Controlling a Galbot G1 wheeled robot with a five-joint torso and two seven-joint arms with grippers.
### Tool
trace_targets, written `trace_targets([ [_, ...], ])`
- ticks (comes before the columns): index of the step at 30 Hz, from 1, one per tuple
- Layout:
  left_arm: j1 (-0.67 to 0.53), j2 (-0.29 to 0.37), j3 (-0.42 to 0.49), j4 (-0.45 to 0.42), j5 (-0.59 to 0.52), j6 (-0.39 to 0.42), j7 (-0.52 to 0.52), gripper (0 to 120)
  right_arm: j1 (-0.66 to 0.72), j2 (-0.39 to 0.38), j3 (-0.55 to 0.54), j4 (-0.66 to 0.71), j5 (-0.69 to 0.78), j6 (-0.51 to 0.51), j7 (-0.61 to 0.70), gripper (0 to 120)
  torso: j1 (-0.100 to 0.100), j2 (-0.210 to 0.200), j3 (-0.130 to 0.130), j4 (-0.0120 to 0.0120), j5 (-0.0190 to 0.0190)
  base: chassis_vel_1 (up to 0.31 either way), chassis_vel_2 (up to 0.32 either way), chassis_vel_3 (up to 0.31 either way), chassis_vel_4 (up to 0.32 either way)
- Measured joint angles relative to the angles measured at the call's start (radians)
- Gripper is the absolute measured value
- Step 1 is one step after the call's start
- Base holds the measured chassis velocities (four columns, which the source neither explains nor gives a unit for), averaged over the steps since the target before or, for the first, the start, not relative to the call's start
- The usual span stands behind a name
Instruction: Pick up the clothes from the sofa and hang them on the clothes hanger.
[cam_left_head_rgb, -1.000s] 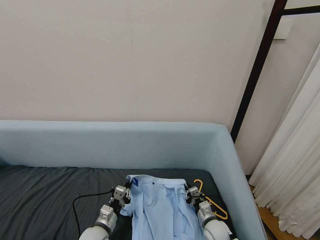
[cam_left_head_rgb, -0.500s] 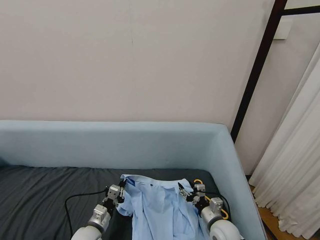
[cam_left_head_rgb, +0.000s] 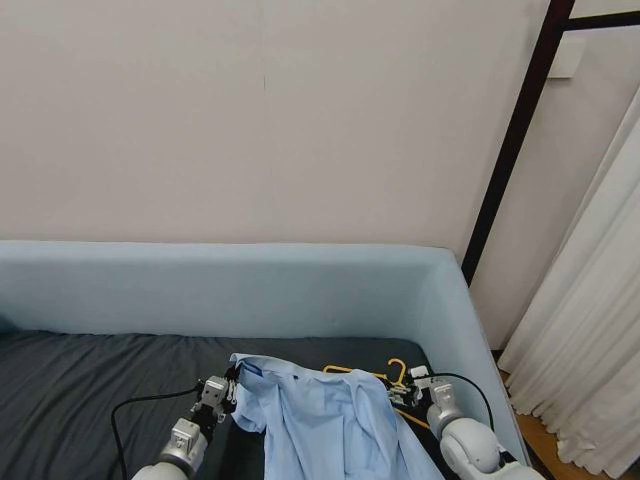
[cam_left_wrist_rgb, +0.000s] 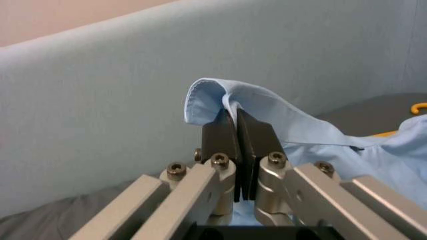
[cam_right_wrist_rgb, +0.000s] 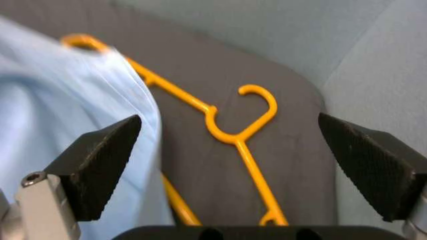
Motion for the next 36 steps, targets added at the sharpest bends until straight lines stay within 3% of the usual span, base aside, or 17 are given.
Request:
trace_targets([
  [8,0.016,0.009,-0.02,-0.033,-0.001,0.0,0.0,0,0.156,0.052,-0.02,-0.248,-0.182,0.024,-0.171,100,0.0,0.0,0.0,0.0003,0.0001,0.0,0.0,0.0,0.0],
  [23,0.038,0.008,-0.042,-0.071,-0.001,0.002,-0.004,0,0.274,0.128,0.028,-0.517,-0.389,0.011,-0.408,100,0.0,0.0,0.0,0.0,0.0,0.0,0.0,0.0,0.0],
  [28,0.043,0.008,-0.049,-0.073,-0.001,0.002,-0.005,0,0.3,0.15,0.046,-0.574,-0.397,0.007,-0.436,90,0.0,0.0,0.0,0.0001,0.0,0.0,0.0,0.0,0.0],
  [31,0.047,0.006,-0.051,-0.074,0.001,0.001,-0.005,0,0.317,0.163,0.056,-0.607,-0.392,-0.001,-0.455,76,0.0,0.0,0.0,0.0002,-0.0001,0.0,0.0,0.0,0.0],
  [36,0.046,0.006,-0.051,-0.073,0.001,0.0,-0.006,0,0.326,0.164,0.058,-0.618,-0.381,-0.029,-0.468,69,0.0,0.0,0.0,0.0002,0.0,0.0,0.0,0.0,0.0],
])
